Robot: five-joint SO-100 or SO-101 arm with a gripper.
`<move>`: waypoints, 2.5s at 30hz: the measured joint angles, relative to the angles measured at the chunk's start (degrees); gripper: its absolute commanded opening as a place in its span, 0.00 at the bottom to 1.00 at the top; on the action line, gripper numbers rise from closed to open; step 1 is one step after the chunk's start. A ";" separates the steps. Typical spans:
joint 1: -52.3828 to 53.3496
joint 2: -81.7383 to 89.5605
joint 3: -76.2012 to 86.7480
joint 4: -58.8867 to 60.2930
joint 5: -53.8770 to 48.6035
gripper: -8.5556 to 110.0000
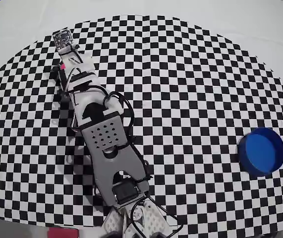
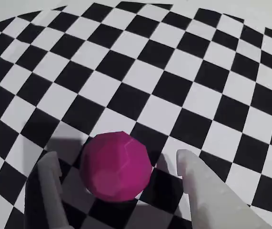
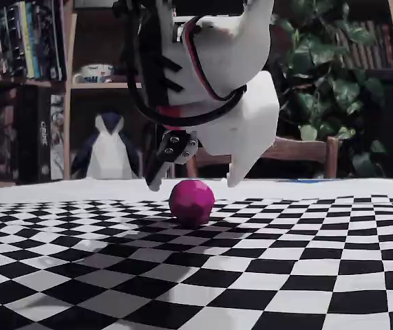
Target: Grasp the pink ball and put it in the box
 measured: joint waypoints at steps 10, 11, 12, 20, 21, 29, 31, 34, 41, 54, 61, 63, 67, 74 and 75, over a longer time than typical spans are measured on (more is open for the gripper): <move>0.00 -2.11 -2.37 0.35 0.00 0.31; 0.00 -2.11 -2.55 0.35 0.00 0.31; 0.00 -2.20 -2.55 0.35 0.00 0.31; 0.00 -3.78 -3.69 0.97 0.00 0.31; 0.00 -3.87 -4.22 0.97 0.00 0.31; 0.00 -5.36 -6.68 1.41 0.00 0.31; 0.00 -5.71 -6.77 1.41 0.00 0.31; 0.00 -6.42 -6.77 1.67 0.00 0.31; 0.00 -7.38 -9.23 1.93 0.00 0.31; 0.00 -9.14 -11.51 2.46 0.00 0.31; 0.00 -9.58 -11.51 2.46 0.00 0.31; 0.00 -9.58 -11.51 2.46 0.00 0.31; 0.00 -9.58 -11.51 3.08 0.00 0.31; 0.00 -10.55 -11.51 3.08 0.00 0.31; 0.00 -10.55 -11.51 3.08 0.00 0.31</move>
